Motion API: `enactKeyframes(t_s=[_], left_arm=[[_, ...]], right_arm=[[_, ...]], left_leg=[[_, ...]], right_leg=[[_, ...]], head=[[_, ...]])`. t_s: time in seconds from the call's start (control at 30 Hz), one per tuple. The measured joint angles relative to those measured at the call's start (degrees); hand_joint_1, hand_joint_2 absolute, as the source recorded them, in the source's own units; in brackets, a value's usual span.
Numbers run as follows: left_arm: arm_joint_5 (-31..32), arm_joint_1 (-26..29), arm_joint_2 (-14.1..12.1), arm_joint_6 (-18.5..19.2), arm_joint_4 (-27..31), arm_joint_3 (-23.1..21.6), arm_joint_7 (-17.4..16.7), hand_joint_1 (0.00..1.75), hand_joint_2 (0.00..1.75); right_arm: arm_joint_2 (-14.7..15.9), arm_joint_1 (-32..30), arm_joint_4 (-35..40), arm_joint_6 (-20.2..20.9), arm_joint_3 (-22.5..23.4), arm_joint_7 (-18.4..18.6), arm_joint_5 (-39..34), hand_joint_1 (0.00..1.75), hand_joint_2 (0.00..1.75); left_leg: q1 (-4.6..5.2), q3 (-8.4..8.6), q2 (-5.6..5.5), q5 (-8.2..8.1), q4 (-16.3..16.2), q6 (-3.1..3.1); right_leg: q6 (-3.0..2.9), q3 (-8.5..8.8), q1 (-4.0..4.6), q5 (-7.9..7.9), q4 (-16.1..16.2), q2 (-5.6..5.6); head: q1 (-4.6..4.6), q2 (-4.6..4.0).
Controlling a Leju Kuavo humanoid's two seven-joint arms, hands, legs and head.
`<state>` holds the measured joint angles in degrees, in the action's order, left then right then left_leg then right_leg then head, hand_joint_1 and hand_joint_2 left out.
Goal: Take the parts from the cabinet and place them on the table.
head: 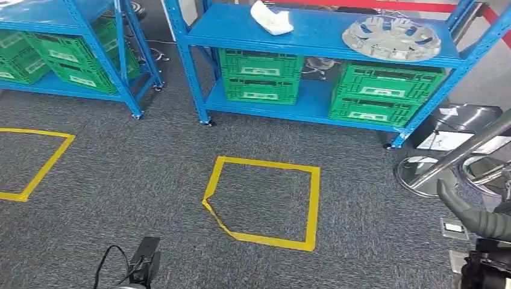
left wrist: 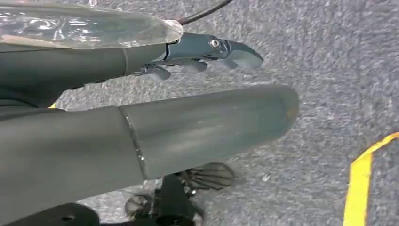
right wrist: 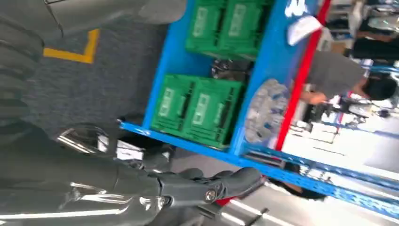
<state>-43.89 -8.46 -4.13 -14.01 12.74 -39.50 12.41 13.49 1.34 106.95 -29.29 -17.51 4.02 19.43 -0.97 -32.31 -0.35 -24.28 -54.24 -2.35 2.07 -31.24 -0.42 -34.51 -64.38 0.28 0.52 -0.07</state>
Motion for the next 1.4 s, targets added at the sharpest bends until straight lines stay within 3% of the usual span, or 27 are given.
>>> enactKeyframes(t_s=[0.07,0.1,0.13,0.2,0.23,0.27,0.37,0.43,0.47,0.53,0.57,0.6,0.63,0.67,0.73,0.77,0.87,0.93,0.97,1.03,1.07,1.1,1.13,1.2,1.23,1.3,1.4], left_arm=[[0.0,0.1,0.0,0.0,0.0,-0.1,0.0,0.00,0.00],[0.0,0.1,0.0,0.0,0.0,-0.1,0.0,0.00,0.00],[0.0,0.2,0.0,0.0,0.0,-0.1,0.0,0.00,0.00],[-0.1,0.2,0.1,0.0,0.0,-0.1,0.0,0.00,0.00],[-0.1,0.3,0.1,0.0,0.0,-0.1,0.0,0.00,0.00],[-0.1,0.0,0.1,0.0,0.0,-0.1,0.0,0.00,0.00],[-0.1,0.1,0.0,0.0,0.0,-0.1,0.0,0.00,0.00],[0.0,0.1,0.0,0.0,0.0,-0.1,0.0,0.00,0.00],[0.0,-0.1,0.0,0.1,0.0,-0.1,0.0,0.00,0.00],[0.1,-0.1,0.0,0.2,0.0,-0.1,0.0,0.00,0.00],[0.1,-0.1,0.0,0.2,0.0,-0.1,0.0,0.00,0.00],[0.1,0.1,0.0,0.2,0.0,-0.1,-0.2,0.00,0.00],[0.1,0.3,0.0,0.2,0.0,-0.2,-0.2,0.00,0.00],[0.0,0.4,0.0,0.2,0.0,-0.2,-0.2,0.00,0.00],[0.0,0.3,-0.2,0.2,0.0,-0.2,-0.2,0.00,0.00],[0.0,0.3,-0.2,0.2,0.0,-0.2,-0.2,0.00,0.00],[0.2,0.1,-0.1,0.2,0.0,-0.2,-0.2,0.00,0.00],[0.3,0.1,0.1,0.2,0.0,-0.2,-0.3,0.00,0.00],[0.3,0.1,0.0,0.2,0.0,-0.2,-0.3,0.00,0.00],[0.3,0.0,0.0,0.2,0.0,-0.2,-0.3,0.00,0.00],[0.3,0.1,0.0,0.2,0.0,-0.2,-0.3,0.00,0.00],[0.3,0.1,0.0,0.2,0.0,-0.2,-0.3,0.00,0.00],[0.3,0.1,0.0,0.2,0.0,-0.2,-0.3,0.00,0.00],[0.3,0.1,0.1,0.2,0.0,-0.2,-0.3,0.00,0.00],[0.3,0.1,0.2,0.2,0.0,-0.2,-0.3,0.00,0.00],[0.2,-0.1,0.2,0.2,0.0,-0.2,-0.3,0.00,0.00],[0.0,0.0,0.2,0.2,0.0,-0.2,-0.2,0.00,0.00]], right_arm=[[0.0,-0.5,0.0,0.1,0.0,0.1,0.0,0.00,1.75],[0.0,-0.5,0.0,0.1,0.0,0.1,0.0,0.00,1.75],[0.0,-0.5,0.0,0.1,0.0,0.1,0.0,0.00,1.75],[0.0,-0.5,0.0,0.2,0.0,0.1,0.0,0.00,1.75],[0.0,-0.5,0.0,0.2,0.0,0.1,0.0,0.00,1.75],[0.0,-0.4,0.0,0.2,0.0,0.2,0.0,0.00,1.75],[0.0,-0.4,0.0,0.2,0.1,0.2,0.0,0.00,1.75],[0.0,-0.5,0.3,0.2,0.0,0.2,0.2,0.00,1.75],[0.0,-0.4,0.4,0.2,0.0,0.2,0.3,0.00,1.75],[0.0,-0.5,0.4,0.2,0.1,0.3,0.4,0.00,1.75],[0.0,-0.7,0.4,0.2,0.1,0.3,0.5,0.00,1.75],[0.0,-0.8,0.4,0.2,0.1,0.3,0.5,0.00,1.75],[-0.1,-0.9,0.4,0.2,0.1,0.5,0.6,0.00,1.75],[-0.1,-1.0,0.4,0.2,0.1,0.5,0.6,0.00,1.75],[-0.2,-1.0,0.4,0.2,0.1,0.5,0.6,0.00,1.75],[-0.2,-0.9,0.4,0.2,0.1,0.5,0.6,0.00,1.75],[-0.2,-1.0,0.5,0.1,0.3,0.6,0.6,0.00,1.75],[-0.3,-1.2,0.8,0.0,0.4,0.7,0.5,0.00,1.75],[-0.3,-1.2,0.9,0.0,0.5,0.6,0.5,0.00,1.75],[-0.3,-1.4,0.9,-0.1,0.8,0.6,0.5,0.00,1.75],[-0.3,-1.6,0.9,-0.1,0.8,0.7,0.5,0.00,1.75],[-0.3,-1.7,0.9,-0.1,0.8,0.7,0.5,0.00,1.75],[-0.3,-1.7,0.9,-0.1,0.8,0.7,0.5,0.00,1.75],[-0.3,-1.7,0.9,-0.2,0.9,0.1,0.1,0.00,1.75],[-0.3,-1.7,0.9,-0.4,1.0,-1.1,-0.7,0.00,0.00],[-0.4,-1.5,0.8,-0.2,1.2,-2.5,-2.3,0.00,0.00],[-0.4,-1.3,0.6,1.4,1.3,-2.5,-4.1,0.00,0.00]], left_leg=[[0.06,0.73,-0.04,-0.71,0.0,0.02],[0.05,1.25,-0.09,-1.10,0.0,0.08],[0.02,1.94,-0.18,-1.57,0.0,0.20],[-0.04,3.49,-0.29,-2.52,0.0,0.54],[-0.03,3.76,-0.31,-3.01,0.2,0.78],[0.37,3.97,-0.41,-3.30,0.0,1.21],[0.17,4.19,-0.36,-3.39,0.6,1.86],[0.08,4.35,-0.10,-4.15,-0.6,2.55],[0.16,2.44,-0.03,-5.89,-4.4,2.57],[0.16,-3.68,-0.02,-9.74,-14.7,2.75],[0.16,-6.33,-0.02,-10.46,-18.5,2.81],[0.16,-7.84,-0.02,-9.84,-19.8,2.82],[0.17,-7.81,-0.02,-7.59,-18.0,2.70],[0.17,-6.47,-0.03,-4.30,-13.8,2.50],[0.24,-2.28,0.00,1.61,-3.0,1.80],[0.60,-1.15,-0.05,1.18,-0.6,1.73],[0.70,-1.09,-0.08,0.43,-0.5,1.26],[0.19,-0.31,-0.05,0.48,0.2,0.76],[0.06,0.12,-0.03,0.22,0.3,0.34],[0.13,0.69,-0.03,-0.32,0.3,0.04],[0.20,0.96,-0.03,-0.63,0.3,0.02],[0.20,1.33,-0.06,-0.94,0.3,0.07],[0.19,1.83,-0.10,-1.28,0.3,0.14],[0.16,3.17,-0.20,-2.11,0.3,0.39],[0.17,3.94,-0.22,-2.63,0.3,0.59],[0.43,4.08,-0.29,-3.14,0.2,1.19],[0.33,4.33,-0.15,-3.28,0.8,2.01]], right_leg=[[0.33,-5.55,-0.30,-1.61,-8.2,-0.02],[0.36,-6.67,-0.32,-0.45,-8.6,-0.02],[0.31,-6.33,-0.32,2.16,-6.0,-0.02],[-0.04,-3.06,-0.31,8.91,3.8,-0.03],[-0.29,-1.76,-0.29,11.14,8.4,-0.06],[-0.42,-1.03,0.21,10.21,9.2,-0.03],[-1.28,-0.79,0.36,9.85,9.1,0.30],[-2.02,0.47,-0.21,9.94,10.2,0.29],[-2.44,0.88,-0.24,9.71,10.4,0.12],[-2.91,1.21,-0.10,9.27,10.4,-0.12],[-3.01,1.37,-0.03,9.05,10.4,-0.13],[-3.09,1.61,0.01,8.79,10.4,-0.06],[-3.05,2.04,0.01,8.46,10.4,0.11],[-2.95,2.57,0.02,8.09,10.4,0.24],[-2.55,3.57,0.02,7.26,10.4,0.31],[-2.16,3.61,0.58,6.65,10.2,0.32],[-1.38,4.06,0.39,6.02,10.6,0.44],[-0.70,3.94,0.14,5.32,9.8,0.31],[-0.41,2.80,0.23,3.97,7.0,0.22],[0.13,-2.93,-0.10,-0.19,-3.6,0.13],[0.30,-5.70,-0.19,-1.31,-8.0,0.12],[0.39,-7.27,-0.20,-0.98,-9.7,0.11],[0.36,-7.39,-0.20,0.85,-8.5,0.10],[0.08,-4.29,-0.19,7.37,0.3,0.08],[-0.22,-1.85,-0.16,11.23,6.8,0.03],[-0.67,-0.12,0.41,9.94,9.9,0.05],[-1.59,-0.01,0.48,9.68,9.7,0.31]], head=[[-0.04,0.00],[-0.04,0.00],[-0.07,0.00],[-0.09,0.00],[-0.20,0.00],[-0.26,0.00],[-0.11,0.00],[-0.11,0.00],[0.24,0.00],[0.50,0.00],[0.48,0.00],[0.50,0.00],[0.57,0.00],[0.66,0.00],[0.96,0.00],[0.94,0.00],[0.59,0.00],[0.64,0.00],[0.35,0.00],[0.00,0.00],[0.00,0.00],[0.00,0.00],[-0.02,0.00],[-0.04,0.00],[-0.13,0.00],[-0.33,0.00],[-0.20,0.00]])
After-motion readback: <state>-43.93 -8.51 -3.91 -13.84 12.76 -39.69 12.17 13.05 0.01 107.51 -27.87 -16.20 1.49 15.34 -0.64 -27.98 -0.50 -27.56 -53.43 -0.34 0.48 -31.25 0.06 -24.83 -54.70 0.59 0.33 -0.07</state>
